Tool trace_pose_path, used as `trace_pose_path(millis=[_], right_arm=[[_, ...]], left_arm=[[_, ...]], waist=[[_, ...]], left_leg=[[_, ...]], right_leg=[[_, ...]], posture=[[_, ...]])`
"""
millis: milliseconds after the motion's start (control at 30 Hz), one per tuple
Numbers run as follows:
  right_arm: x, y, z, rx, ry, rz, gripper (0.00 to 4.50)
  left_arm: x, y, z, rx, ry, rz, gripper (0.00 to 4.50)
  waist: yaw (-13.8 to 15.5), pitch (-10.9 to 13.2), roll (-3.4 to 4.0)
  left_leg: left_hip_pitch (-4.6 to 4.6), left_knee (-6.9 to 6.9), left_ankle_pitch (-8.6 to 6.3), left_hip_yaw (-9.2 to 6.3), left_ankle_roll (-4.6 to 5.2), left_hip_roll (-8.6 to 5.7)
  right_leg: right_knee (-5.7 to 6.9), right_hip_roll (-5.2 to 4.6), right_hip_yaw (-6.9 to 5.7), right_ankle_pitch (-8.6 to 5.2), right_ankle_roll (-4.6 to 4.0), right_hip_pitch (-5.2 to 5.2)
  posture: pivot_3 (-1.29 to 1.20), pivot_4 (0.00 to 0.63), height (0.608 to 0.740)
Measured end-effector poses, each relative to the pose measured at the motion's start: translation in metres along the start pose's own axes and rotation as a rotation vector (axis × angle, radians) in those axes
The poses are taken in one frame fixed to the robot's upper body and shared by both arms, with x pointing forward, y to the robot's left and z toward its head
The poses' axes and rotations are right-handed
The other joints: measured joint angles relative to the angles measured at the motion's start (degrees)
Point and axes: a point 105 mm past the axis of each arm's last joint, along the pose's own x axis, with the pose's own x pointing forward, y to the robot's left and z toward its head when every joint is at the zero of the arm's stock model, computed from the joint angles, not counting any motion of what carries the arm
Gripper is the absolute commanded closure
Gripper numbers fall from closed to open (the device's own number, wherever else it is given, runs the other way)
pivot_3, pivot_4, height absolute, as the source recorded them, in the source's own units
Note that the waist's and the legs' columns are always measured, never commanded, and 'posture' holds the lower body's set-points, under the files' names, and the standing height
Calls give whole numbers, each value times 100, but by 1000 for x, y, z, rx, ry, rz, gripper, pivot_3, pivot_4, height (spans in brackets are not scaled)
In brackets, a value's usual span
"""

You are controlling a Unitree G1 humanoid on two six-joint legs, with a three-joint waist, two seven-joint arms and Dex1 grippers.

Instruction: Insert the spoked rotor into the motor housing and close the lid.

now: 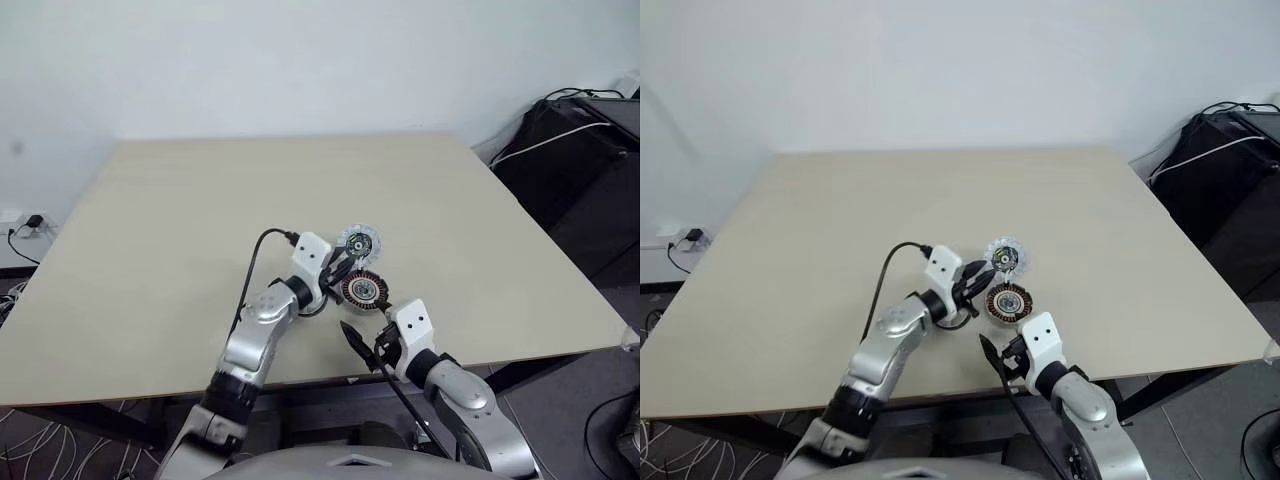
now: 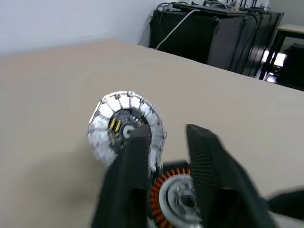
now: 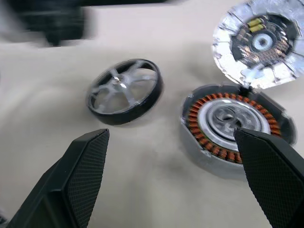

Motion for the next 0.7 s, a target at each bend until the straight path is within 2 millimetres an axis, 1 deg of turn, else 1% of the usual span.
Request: trace_pose_path(millis=[33, 133, 233, 300, 400, 467, 500, 533, 600, 700], right_arm=[[1, -2, 0, 3, 6, -16, 0], [9, -9, 3, 17, 10, -62, 590], [18, -15, 9, 31, -4, -90, 1575], [24, -18, 11, 38, -2, -102, 2224], [33, -21, 12, 36, 3, -113, 3198], [41, -25, 12, 30, 22, -127, 3816], [45, -26, 12, 32, 27, -131, 4194], [49, -26, 12, 34, 36, -132, 4464], [58, -24, 13, 27, 49, -126, 4464], [71, -20, 14, 25, 72, -126, 4464]], left_arm=[[-9, 5, -1, 4, -2, 18, 4484], [-38, 25, -8, -3, -12, 106, 4500], [-67, 38, -20, -24, -2, 187, 4500], [-84, 43, -27, -31, 9, 228, 4500], [-100, 45, -33, -28, 17, 264, 4500], [-108, 40, -38, -32, 26, 266, 4500], [-112, 37, -42, -38, 36, 259, 4500], [-115, 34, -46, -42, 52, 251, 4500], [-119, 30, -50, -40, 72, 229, 4500], [-119, 27, -50, -27, 77, 198, 4500]], waist=[[-11, -1, 2], [-37, -4, 6], [-38, -4, 6], [-26, -3, 4], [-26, -3, 5], [-41, -3, 5], [-43, -3, 5], [-49, -2, 6], [-50, 0, 10], [-52, 2, 15]], left_leg=[[2, -1, 0, 0, -1, 0], [6, -2, 0, 0, -2, 0], [5, -2, 0, 1, -2, -1], [4, -2, 0, 1, -2, -3], [4, -3, 0, 4, -3, -4], [4, -5, 0, 5, -3, -4], [4, -7, 0, 5, -3, -4], [4, -10, 1, 5, -4, -3], [5, -17, 3, 5, -8, -3], [6, -23, 6, 5, -13, -3]], right_leg=[[1, 0, 0, 0, 0, 1], [3, 1, 1, 1, -2, 2], [2, 0, 2, 1, -2, 3], [0, 0, 1, 1, -2, 3], [-1, 0, 3, 1, -2, 1], [-1, 0, 3, 1, -2, 1], [-1, 0, 3, 1, -2, 0], [1, 1, 2, 1, -2, -2], [3, 1, 1, 1, -3, -6], [3, 2, 1, 3, -6, -8]], posture=[[0, 0, 740], [0, 0, 740], [0, 0, 740], [0, 0, 740], [0, 0, 740], [0, 0, 740], [0, 0, 740], [0, 0, 740], [0, 0, 740], [0, 0, 740]])
